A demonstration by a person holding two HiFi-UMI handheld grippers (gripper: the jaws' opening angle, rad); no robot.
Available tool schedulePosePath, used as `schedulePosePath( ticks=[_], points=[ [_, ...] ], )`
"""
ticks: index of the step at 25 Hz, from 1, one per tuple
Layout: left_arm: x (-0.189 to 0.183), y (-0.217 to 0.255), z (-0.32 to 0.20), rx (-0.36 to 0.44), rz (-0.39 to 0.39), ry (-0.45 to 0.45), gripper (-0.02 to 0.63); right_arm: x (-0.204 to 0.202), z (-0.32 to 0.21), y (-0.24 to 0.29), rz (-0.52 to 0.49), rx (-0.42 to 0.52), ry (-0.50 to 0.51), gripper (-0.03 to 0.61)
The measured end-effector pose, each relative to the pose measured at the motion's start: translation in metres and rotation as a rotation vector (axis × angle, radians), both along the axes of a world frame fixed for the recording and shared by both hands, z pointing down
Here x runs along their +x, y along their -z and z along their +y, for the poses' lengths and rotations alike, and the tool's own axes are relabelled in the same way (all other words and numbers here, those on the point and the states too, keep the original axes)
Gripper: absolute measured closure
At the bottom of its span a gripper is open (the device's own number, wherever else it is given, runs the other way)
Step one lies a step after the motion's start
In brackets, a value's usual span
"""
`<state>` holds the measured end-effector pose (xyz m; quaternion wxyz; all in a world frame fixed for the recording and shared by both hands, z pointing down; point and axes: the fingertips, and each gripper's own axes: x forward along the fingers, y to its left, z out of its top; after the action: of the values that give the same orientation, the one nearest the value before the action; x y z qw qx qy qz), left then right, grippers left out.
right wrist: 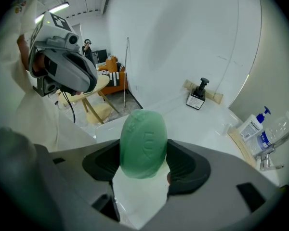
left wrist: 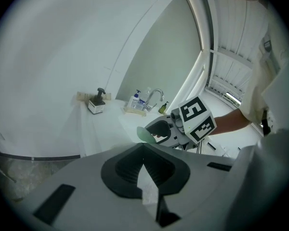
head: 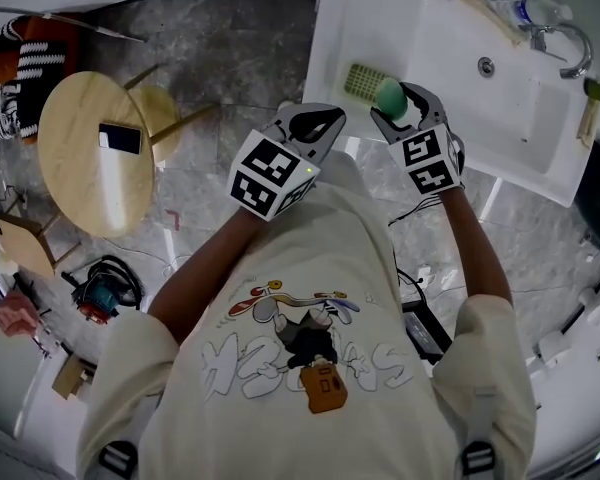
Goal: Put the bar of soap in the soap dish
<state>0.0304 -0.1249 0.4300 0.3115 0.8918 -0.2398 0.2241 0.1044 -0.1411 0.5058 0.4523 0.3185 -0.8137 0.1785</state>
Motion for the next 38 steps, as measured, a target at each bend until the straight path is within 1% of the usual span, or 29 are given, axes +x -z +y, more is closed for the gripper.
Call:
schedulePosePath(
  ticks=[8,14,18,23,29,35,38],
  points=[
    [0.001,-0.011,0.0,0.012,-0.044,-0.037,0.606,-0.003,0.0,-0.025,0.079,-0.05,0.134,0.291],
    [-0.001,-0.018,0.002,0.027,-0.083,-0.066,0.606,-0.004,-0.003,-0.044,0.168,-0.063,0.243,0.291],
    [-0.004,-0.02,0.002,0.029,-0.093,-0.075,0.606,-0.006,-0.007,-0.055,0.235,-0.07,0.307,0.291],
    [-0.004,-0.022,0.002,0.029,-0.097,-0.074,0.606,-0.009,-0.006,-0.069,0.296,-0.096,0.386,0.291],
    [-0.008,-0.024,0.001,0.027,-0.096,-0.064,0.606,-0.008,-0.01,-0.076,0.338,-0.126,0.412,0.291],
    [-0.01,-0.024,0.002,0.028,-0.092,-0.059,0.606,-0.005,-0.011,-0.08,0.357,-0.163,0.424,0.291],
    [-0.01,-0.022,0.003,0.03,-0.088,-0.056,0.606,-0.004,-0.011,-0.082,0.35,-0.172,0.41,0.29]
  ],
)
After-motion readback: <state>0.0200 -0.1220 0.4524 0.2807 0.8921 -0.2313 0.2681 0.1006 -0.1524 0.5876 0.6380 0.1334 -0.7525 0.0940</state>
